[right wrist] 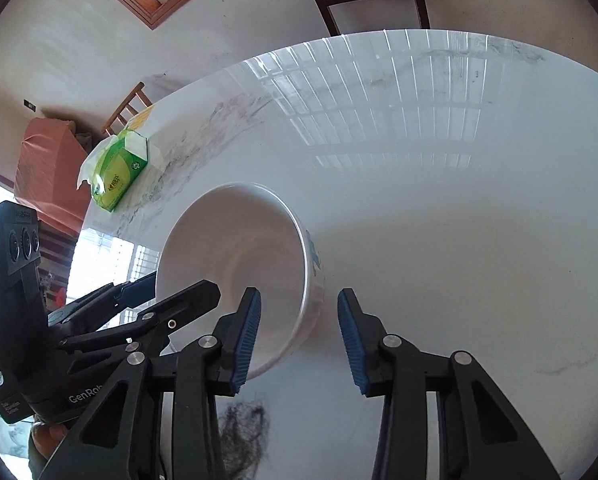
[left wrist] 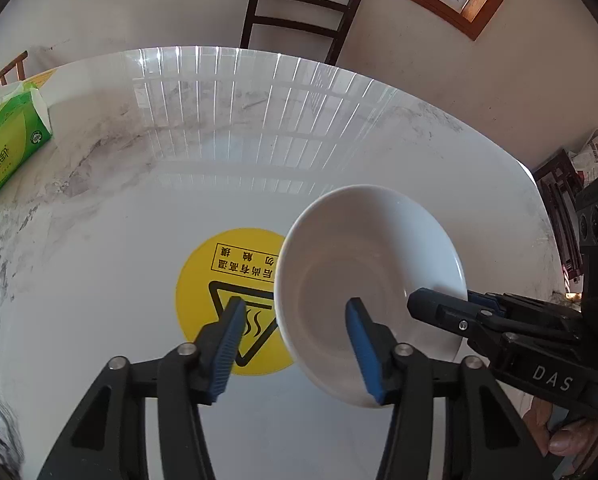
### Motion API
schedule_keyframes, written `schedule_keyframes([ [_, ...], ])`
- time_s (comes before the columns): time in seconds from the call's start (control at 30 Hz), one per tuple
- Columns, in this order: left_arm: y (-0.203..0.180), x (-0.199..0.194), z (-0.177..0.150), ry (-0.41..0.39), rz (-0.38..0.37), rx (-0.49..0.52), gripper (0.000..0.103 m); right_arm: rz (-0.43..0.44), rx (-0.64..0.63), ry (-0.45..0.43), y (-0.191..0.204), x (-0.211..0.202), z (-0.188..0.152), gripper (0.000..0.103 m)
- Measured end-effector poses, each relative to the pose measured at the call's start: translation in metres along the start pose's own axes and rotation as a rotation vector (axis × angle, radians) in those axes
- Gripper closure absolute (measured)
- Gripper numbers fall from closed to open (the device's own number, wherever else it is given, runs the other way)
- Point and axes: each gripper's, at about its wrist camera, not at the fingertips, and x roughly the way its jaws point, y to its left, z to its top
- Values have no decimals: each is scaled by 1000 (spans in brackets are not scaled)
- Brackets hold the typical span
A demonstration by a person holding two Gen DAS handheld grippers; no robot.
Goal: Organize plates and bowls
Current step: 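Grasp the Dog bowl rim with both grippers and lift, then carry the Dog bowl over the Rabbit bowl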
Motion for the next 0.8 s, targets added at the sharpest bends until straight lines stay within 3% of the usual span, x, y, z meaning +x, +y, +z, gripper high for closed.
schedule_keyframes([
  [0.03,1,4,-1,20,12,-13,84,0,-2,-9,-1,0,0,83],
  [0.07,5,7,-1,27,5,-31,85,6,-9,-16,-3,0,-1,85],
  [0.37,-3,-10,-10,-5,-4,-17,85,27,1,-26,-5,-16,-9,86],
  [0.8,-27,-86,-52,-89,-47,19,85,71,-3,-58,15,-79,-60,86],
])
